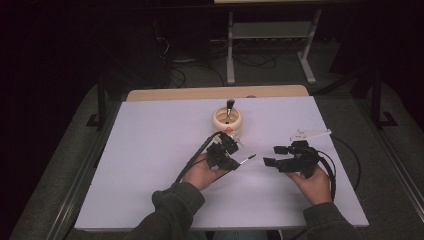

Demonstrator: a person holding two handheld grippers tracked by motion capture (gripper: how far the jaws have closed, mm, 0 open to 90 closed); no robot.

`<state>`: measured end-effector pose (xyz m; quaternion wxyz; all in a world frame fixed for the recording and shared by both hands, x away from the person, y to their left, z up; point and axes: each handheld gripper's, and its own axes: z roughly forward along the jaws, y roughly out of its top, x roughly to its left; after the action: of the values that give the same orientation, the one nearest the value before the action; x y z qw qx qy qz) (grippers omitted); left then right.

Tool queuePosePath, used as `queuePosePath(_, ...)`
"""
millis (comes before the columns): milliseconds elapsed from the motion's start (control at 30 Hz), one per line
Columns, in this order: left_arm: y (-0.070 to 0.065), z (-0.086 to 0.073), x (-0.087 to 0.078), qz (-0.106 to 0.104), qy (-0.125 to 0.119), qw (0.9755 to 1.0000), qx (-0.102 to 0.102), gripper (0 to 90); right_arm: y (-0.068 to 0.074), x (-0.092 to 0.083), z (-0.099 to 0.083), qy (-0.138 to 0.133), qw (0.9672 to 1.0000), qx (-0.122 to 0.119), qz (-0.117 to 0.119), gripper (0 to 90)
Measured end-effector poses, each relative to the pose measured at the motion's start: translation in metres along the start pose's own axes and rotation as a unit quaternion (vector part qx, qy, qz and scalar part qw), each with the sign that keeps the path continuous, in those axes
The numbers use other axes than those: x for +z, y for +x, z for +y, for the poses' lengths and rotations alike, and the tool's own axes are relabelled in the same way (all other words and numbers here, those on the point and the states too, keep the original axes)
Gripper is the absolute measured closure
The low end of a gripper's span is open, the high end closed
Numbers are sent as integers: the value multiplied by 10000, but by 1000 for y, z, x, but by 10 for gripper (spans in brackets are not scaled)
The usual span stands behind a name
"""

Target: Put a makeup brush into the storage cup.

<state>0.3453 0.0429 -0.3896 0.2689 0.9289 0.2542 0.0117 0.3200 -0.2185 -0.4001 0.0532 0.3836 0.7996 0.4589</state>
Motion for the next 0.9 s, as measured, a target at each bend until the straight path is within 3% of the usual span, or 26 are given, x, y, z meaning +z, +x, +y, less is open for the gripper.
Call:
queuePosePath(200, 5, -13, -21, -18, -262, 9997, 15, 859, 11, 8, 6, -26, 9997, -90, 207, 313)
queuePosePath(500, 6, -32, -48, -52, -738, 9972, 41, 859, 31, 25, 16, 64, 9980, -236, 584, 323)
queuePosePath(633, 6, -46, -63, -103, -1034, 9946, -9, 859, 44, 35, 24, 68, 9962, -300, 817, 339)
queuePosePath(767, 5, -53, -71, -105, -1177, 9930, 79, 859, 52, 40, 31, 38, 9944, -354, 991, 350)
queuePosePath(800, 3, -58, -76, -87, -1352, 9908, 37, 859, 56, 43, 37, 19, 9929, -384, 1123, 361)
queuePosePath(900, 4, -65, -83, -139, -1536, 9880, 111, 859, 64, 48, 44, 52, 9911, -430, 1261, 381)
